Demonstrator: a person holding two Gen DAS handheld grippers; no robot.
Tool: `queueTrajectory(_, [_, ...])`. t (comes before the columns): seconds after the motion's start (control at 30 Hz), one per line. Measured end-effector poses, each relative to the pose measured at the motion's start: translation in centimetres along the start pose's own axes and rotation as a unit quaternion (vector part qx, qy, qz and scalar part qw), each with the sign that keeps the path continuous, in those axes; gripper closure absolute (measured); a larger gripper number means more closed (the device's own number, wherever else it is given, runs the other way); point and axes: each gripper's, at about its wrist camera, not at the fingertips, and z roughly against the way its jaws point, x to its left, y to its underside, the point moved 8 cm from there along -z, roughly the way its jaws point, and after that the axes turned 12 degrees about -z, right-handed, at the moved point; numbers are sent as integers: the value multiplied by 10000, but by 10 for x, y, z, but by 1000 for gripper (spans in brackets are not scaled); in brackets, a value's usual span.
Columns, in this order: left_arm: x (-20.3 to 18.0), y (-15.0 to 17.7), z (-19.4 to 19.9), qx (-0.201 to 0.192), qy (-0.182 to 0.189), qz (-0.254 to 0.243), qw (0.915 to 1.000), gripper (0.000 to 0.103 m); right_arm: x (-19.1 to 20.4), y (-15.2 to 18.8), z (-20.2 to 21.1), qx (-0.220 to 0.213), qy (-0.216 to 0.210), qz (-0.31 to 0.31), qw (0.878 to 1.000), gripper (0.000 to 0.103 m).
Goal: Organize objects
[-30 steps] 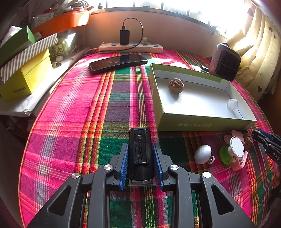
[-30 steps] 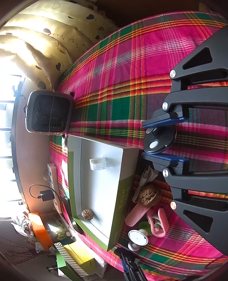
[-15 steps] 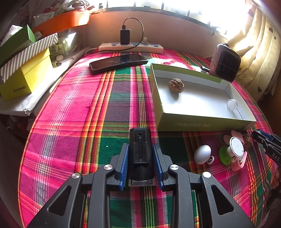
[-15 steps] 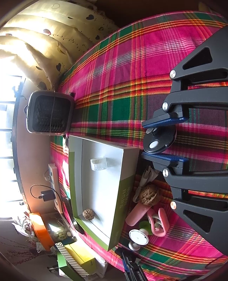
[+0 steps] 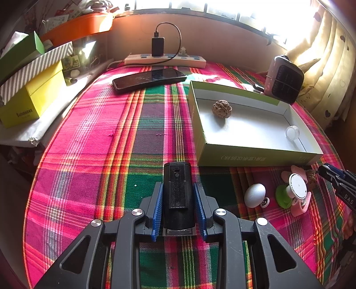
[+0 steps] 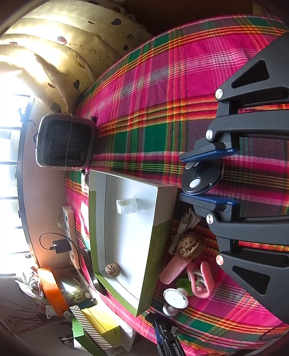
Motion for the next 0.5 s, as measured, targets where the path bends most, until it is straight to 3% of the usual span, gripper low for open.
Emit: queueTrajectory(0.5, [-6, -17, 27, -334, 98, -155, 9993, 78, 6, -13, 15, -200, -83, 82, 9997, 74])
